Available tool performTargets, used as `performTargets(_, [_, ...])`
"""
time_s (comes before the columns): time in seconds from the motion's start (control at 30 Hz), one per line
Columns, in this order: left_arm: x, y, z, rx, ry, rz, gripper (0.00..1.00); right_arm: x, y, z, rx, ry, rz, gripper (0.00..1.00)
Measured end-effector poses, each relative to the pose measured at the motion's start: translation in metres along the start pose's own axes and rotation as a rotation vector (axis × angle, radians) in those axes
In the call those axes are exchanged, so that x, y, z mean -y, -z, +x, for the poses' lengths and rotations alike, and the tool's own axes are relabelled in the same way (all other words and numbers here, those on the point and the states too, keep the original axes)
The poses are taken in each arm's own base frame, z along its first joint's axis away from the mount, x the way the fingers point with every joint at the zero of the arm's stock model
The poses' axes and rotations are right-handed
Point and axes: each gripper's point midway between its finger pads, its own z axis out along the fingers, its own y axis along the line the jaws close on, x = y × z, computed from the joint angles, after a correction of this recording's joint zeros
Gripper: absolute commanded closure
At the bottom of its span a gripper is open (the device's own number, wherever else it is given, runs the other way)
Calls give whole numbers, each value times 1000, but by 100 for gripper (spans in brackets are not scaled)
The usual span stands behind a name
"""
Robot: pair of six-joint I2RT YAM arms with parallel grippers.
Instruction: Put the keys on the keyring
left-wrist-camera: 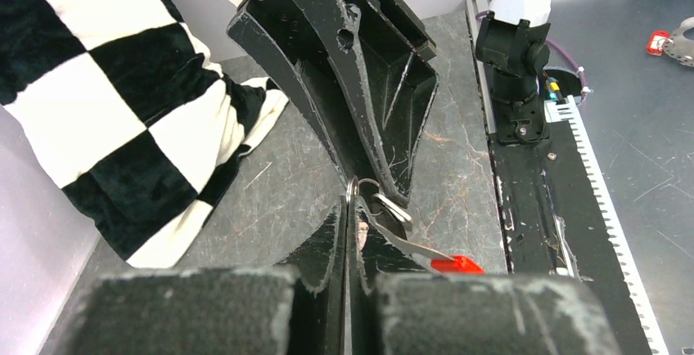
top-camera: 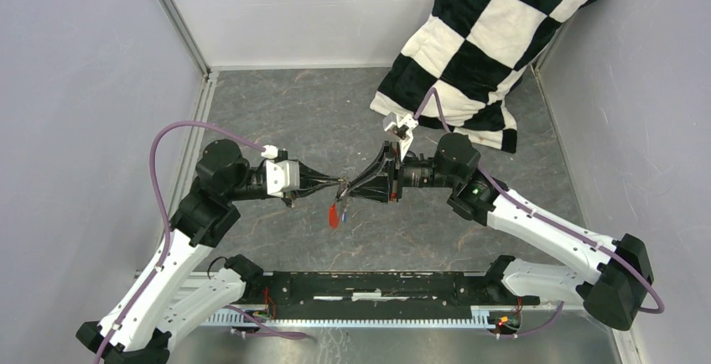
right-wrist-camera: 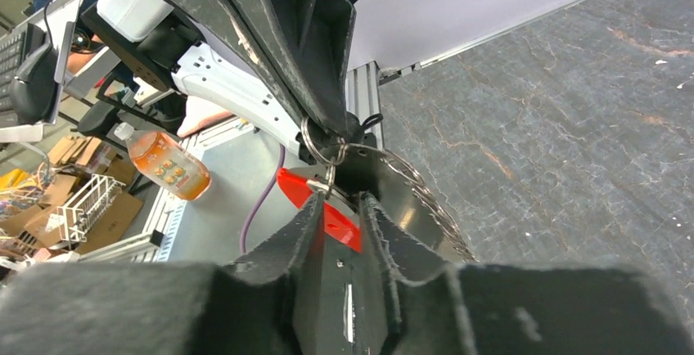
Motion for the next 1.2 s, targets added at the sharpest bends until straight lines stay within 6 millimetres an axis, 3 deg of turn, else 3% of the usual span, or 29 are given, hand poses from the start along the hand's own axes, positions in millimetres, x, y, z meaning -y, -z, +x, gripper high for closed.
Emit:
performTargets(0.2, [1,-1,-5,18,-7,11,98,1,8,-5,12,17,0,50])
performTargets(0.27, [1,-1,-6,22,-1,13,98,3,14,-8,0,59,19,38])
performTargets(0.4, [3,-2,-7,28,20,22,98,1,23,-28,-20,229,61,28])
performTargets(0.5, [5,-3,-9,39,38,38,98,-9,30,-46,2,377,53,28])
performTargets(0.6, [6,-5,-9,41,60,49,98,-16,30,-50,12,448,16,36])
performTargets(0.7, [8,-6,-10,48,67,66,98,-16,26,-47,0,474,-21,44])
performTargets(0.9, [11,-6,-11,56,84,86,98,-12,18,-37,-13,474,-74,49])
performTargets(1.2, [12,-6,-11,56,86,88,98,-27,9,-36,20,475,-165,57])
